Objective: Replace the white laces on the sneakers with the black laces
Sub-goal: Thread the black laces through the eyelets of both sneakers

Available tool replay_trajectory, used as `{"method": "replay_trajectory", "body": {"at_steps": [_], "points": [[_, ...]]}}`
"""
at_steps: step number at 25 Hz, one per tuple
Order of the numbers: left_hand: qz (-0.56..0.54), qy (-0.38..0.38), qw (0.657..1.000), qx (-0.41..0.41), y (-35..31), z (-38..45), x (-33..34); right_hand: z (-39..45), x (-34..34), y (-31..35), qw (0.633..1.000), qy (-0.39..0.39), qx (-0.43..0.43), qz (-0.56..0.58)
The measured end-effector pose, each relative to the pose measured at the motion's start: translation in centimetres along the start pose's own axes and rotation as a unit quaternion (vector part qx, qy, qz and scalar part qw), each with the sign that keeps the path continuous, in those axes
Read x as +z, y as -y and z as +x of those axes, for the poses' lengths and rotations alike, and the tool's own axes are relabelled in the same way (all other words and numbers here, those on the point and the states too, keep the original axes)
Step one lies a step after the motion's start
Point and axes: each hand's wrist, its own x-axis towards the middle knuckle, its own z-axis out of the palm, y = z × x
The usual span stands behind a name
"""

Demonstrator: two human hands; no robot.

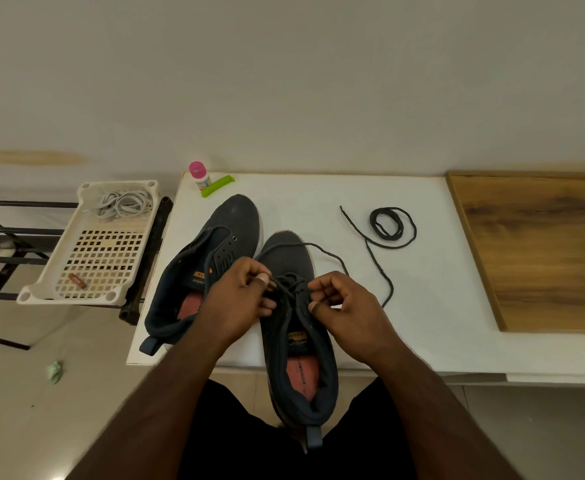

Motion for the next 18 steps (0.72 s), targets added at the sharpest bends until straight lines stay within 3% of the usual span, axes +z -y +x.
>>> {"method": "replay_trajectory", "body": {"at_steps": [5,9,14,16,18], "points": [[0.195,0.067,0.965,0.160,0.3,-0.2,-0.6,0.0,0.0,0.0,1.000,-0.001,-0.001,-0.002],[0.072,-0.020,0.996,0.058,-0.3,-0.2,-0.4,0.0,0.1,-0.2,1.000,-0.001,-0.004,-0.005],[0.236,0.082,0.953,0.172,-0.3,-0.1,-0.7,0.0,0.1,-0.2,1.000,-0.005,-0.001,-0.012],[0.280,0.070,0.941,0.176,-0.5,0.2,-0.1,0.0,0.2,-0.2,1.000,-0.005,-0.001,-0.012],[0.268,0.032,0.950,0.155,-0.7,0.0,0.6,-0.2,0.2,0.0,1.000,-0.002,-0.002,-0.011]]}}
